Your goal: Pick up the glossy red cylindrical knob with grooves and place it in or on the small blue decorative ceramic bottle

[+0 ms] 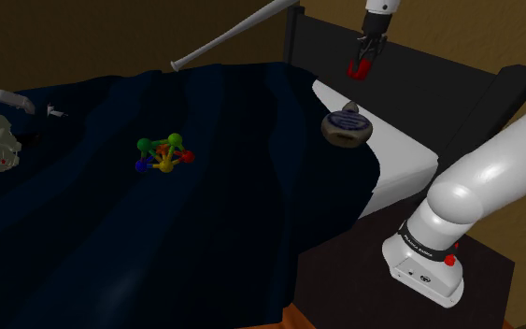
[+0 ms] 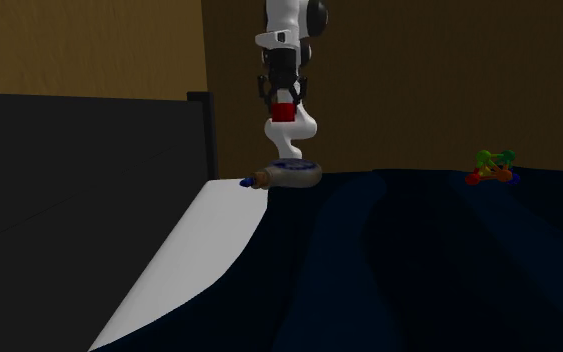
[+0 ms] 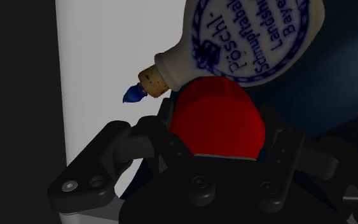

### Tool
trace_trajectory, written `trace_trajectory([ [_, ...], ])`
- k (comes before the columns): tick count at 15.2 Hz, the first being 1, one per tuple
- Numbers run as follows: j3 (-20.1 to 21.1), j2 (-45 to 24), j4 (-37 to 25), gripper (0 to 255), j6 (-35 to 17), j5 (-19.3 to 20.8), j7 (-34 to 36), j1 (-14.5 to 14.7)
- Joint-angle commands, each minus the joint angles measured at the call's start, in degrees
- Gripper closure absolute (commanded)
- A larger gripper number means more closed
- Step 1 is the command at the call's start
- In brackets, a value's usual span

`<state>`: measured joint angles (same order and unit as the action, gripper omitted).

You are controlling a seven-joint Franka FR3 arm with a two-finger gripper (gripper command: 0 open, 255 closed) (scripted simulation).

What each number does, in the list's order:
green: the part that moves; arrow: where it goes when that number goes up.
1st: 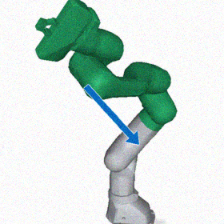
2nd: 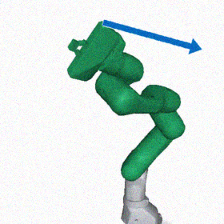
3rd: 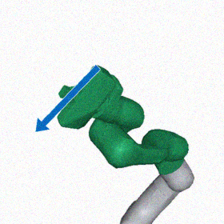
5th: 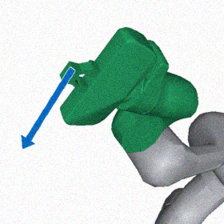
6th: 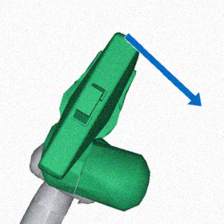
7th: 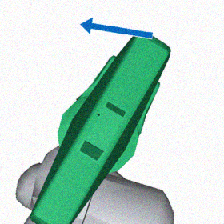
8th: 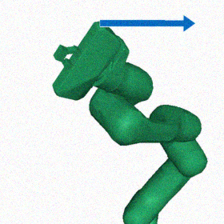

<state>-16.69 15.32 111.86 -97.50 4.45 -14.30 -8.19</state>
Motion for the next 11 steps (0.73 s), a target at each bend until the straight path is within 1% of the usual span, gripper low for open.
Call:
trace_trajectory([
  [1,0.89,4.75,4.26,255,0.38,1.07,1.25,-0.10],
  [4,2.31,10.95,9.65,255,1.18,2.03,2.90,-0.40],
  [11,1.95,11.33,15.35,255,-4.14,2.37,3.05,-0.64],
])
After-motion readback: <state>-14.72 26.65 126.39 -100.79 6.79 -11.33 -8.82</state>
